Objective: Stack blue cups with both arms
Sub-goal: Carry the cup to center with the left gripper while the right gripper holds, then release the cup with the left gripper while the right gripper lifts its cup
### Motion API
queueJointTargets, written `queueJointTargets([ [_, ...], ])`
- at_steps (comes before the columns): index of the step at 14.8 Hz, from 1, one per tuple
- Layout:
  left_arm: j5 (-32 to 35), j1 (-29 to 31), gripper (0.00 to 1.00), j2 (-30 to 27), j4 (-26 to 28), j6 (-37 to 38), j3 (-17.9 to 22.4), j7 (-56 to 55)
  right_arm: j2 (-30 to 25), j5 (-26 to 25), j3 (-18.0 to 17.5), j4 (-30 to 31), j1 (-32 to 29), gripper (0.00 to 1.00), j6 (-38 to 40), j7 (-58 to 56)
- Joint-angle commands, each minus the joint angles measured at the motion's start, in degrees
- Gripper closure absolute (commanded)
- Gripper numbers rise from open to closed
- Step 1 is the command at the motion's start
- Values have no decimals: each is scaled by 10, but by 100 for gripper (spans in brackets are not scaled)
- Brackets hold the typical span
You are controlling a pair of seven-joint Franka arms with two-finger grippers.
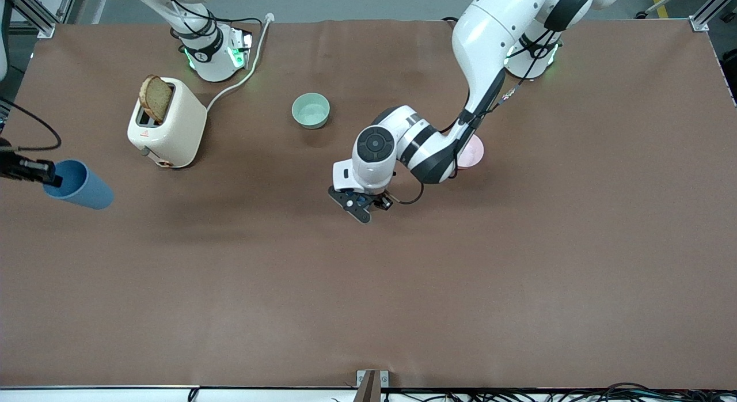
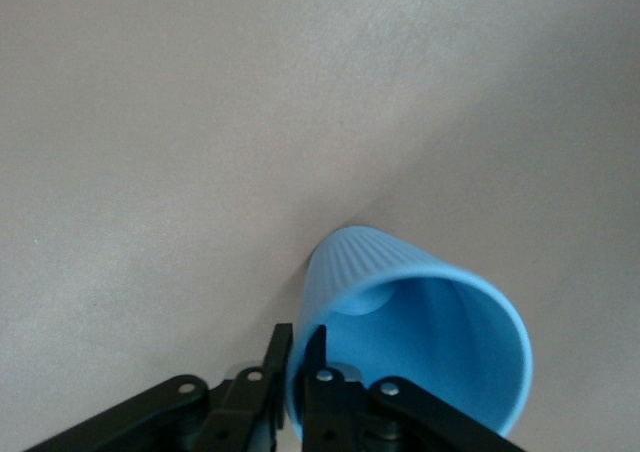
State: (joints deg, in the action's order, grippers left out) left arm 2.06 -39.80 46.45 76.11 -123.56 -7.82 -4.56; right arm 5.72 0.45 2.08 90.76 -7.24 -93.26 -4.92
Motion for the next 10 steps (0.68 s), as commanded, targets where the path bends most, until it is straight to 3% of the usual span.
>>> queueJointTargets([
  [1,7,2,0,-40,-11,44,7,5,-43,3,1,25,12,99,18,18],
  [5,2,63,0,-133,-11,129,7,5,-56,4,0,18,21,99,39,19],
  [7,6,121,0,-165,-10,131,10,3,-51,3,2,-21,25,99,40,18],
  [10,8,240,0,-188,-6,133,9,2,-50,4,0,-31,39,99,47,46],
])
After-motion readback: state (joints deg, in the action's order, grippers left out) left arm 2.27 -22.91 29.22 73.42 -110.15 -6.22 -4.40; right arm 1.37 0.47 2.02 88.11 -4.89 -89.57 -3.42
